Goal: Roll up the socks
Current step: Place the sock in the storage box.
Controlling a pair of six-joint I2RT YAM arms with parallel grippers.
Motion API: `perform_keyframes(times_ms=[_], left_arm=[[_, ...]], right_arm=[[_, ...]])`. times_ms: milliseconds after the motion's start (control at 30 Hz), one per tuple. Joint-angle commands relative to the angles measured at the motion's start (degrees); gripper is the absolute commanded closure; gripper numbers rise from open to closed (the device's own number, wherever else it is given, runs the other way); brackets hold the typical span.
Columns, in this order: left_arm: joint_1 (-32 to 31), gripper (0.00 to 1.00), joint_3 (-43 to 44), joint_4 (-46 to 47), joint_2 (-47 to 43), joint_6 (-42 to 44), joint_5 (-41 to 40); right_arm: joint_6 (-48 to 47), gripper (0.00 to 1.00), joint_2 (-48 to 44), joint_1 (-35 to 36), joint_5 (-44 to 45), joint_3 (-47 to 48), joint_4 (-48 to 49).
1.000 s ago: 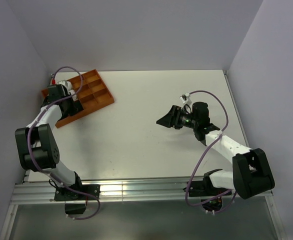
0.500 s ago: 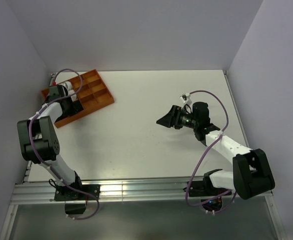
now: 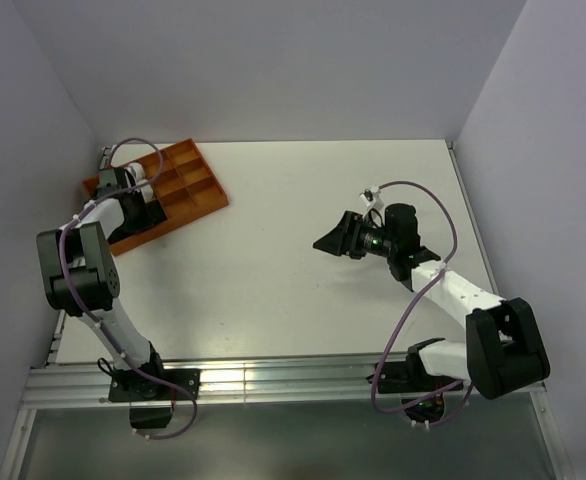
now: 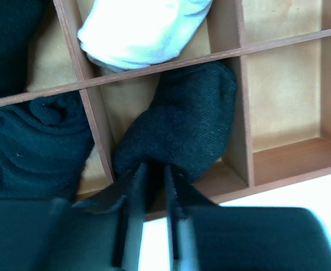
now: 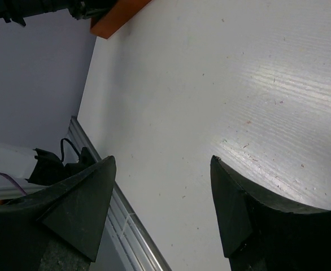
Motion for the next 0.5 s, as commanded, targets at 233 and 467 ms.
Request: perform_keyframes(times_ms=[233, 467], left_arm=[[0.07, 0.38, 1.73, -3.57, -15.48, -3.01, 5.12], [0.07, 0.27, 0.51, -2.96, -36.91, -5.55, 6.18]], right_arm=[[-2.59, 0.25, -6.97, -0.44, 4.23, 9.81, -9.11], [-7.94, 0.22, -16.01, -0.52, 15.65, 20.01, -24.94]])
